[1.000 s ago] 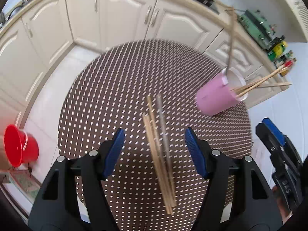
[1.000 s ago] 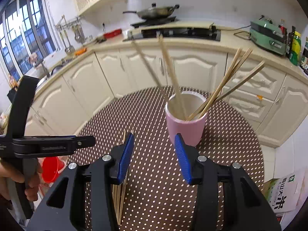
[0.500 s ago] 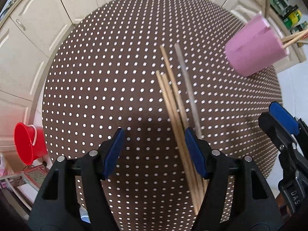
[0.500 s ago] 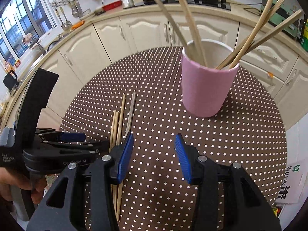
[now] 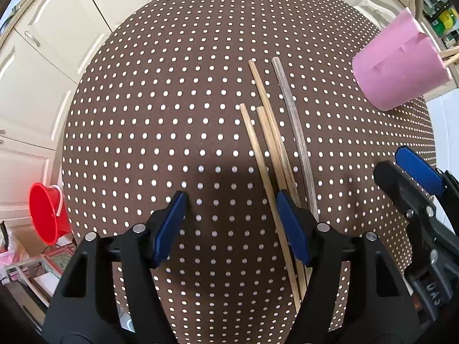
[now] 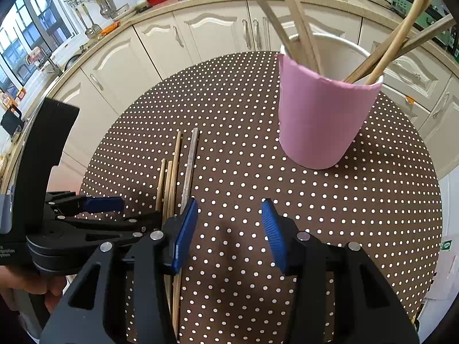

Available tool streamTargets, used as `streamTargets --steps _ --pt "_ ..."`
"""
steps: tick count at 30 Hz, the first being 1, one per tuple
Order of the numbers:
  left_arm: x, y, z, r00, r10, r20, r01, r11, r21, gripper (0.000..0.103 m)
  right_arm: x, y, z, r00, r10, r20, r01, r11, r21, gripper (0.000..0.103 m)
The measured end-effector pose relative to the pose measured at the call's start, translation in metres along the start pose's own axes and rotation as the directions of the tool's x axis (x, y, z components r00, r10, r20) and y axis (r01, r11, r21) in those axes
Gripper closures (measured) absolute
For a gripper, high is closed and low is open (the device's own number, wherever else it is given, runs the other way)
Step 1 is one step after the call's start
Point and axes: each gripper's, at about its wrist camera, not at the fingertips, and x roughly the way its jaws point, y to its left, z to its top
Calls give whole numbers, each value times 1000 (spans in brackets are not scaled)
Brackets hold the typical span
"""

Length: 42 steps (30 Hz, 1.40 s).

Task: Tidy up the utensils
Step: 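Move both tools back to the chopstick pile on the table, then close the left tool on one chopstick while the right tool grasps another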

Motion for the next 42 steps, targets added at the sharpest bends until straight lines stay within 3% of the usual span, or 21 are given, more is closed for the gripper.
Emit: streamTargets --steps 2,5,11,14,18,31,36,42 --pt "2 -3 5 999 43 -1 -43 999 16 47 3 1 3 1000 0 -11 0 1000 -2 59" --pt "3 -3 10 999 46 -2 -45 999 27 63 10 4 7 999 8 -37 -9 1000 -12 59" --pt "2 30 16 1000 -30 -9 30 998 -59 91 35 17 26 991 27 -135 -32 999 -39 59" --pt "4 48 17 994 -105 -7 103 984 -142 94 49 24 38 982 26 -188 -34 999 -40 59" --pt "7 61 15 989 -147 -2 144 975 -167 97 65 32 53 970 24 -243 -36 998 -45 69" --pt "0 73 11 987 -158 -29 150 972 -179 96 99 69 94 936 -98 -338 44 985 -166 95" --pt "-6 71 10 988 -156 -17 151 973 -175 97 98 64 98 936 -51 -347 1 990 -143 98" --pt "-31 65 12 981 -188 44 192 968 -163 97 62 53 100 957 56 -283 -87 991 -99 98"
